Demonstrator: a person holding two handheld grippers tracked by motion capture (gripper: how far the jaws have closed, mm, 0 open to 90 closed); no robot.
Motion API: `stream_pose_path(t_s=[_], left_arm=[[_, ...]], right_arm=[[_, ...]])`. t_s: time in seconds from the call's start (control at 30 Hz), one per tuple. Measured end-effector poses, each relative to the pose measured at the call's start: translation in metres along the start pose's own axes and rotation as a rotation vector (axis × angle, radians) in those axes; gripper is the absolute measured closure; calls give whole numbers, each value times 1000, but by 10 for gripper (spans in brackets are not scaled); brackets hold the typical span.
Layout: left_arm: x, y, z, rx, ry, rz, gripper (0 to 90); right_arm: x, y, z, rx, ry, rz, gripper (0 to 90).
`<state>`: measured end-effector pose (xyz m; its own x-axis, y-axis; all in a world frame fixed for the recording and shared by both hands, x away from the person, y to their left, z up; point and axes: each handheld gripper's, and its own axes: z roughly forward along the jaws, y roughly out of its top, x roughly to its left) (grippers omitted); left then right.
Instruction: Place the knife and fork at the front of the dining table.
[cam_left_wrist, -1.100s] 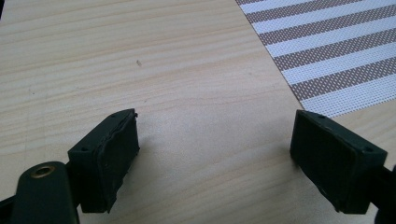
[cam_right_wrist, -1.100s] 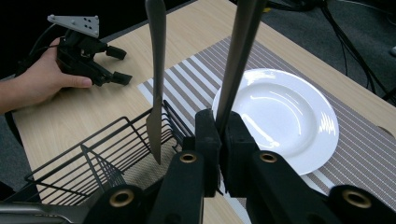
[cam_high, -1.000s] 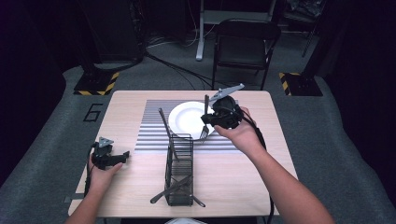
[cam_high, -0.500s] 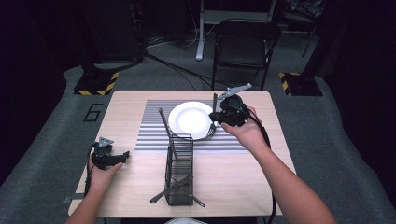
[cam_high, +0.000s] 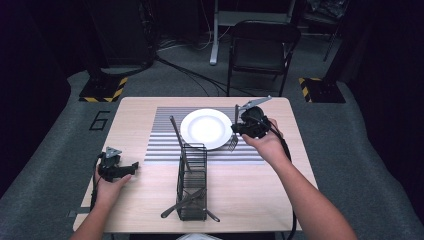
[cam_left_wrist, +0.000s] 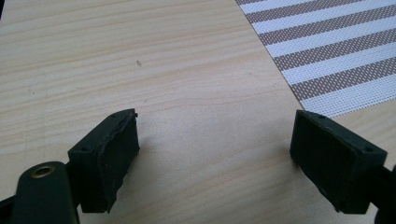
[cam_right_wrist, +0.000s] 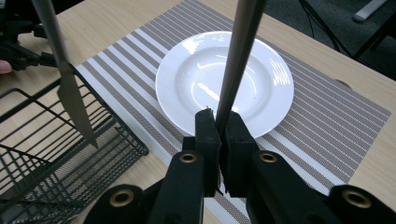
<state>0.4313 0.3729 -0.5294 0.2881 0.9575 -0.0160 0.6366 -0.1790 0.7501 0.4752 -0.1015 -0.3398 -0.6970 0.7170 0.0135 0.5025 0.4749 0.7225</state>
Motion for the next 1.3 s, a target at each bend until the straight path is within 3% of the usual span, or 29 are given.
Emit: stream_pose_path(t_s=[0.73, 1.3], left_arm=[[0, 0, 0, 0, 0, 0, 154], [0, 0, 0, 0, 0, 0, 154]], right_arm=[[-25, -34, 42, 67, -73, 56, 870], [-36, -47, 70, 99, -76, 102, 869]])
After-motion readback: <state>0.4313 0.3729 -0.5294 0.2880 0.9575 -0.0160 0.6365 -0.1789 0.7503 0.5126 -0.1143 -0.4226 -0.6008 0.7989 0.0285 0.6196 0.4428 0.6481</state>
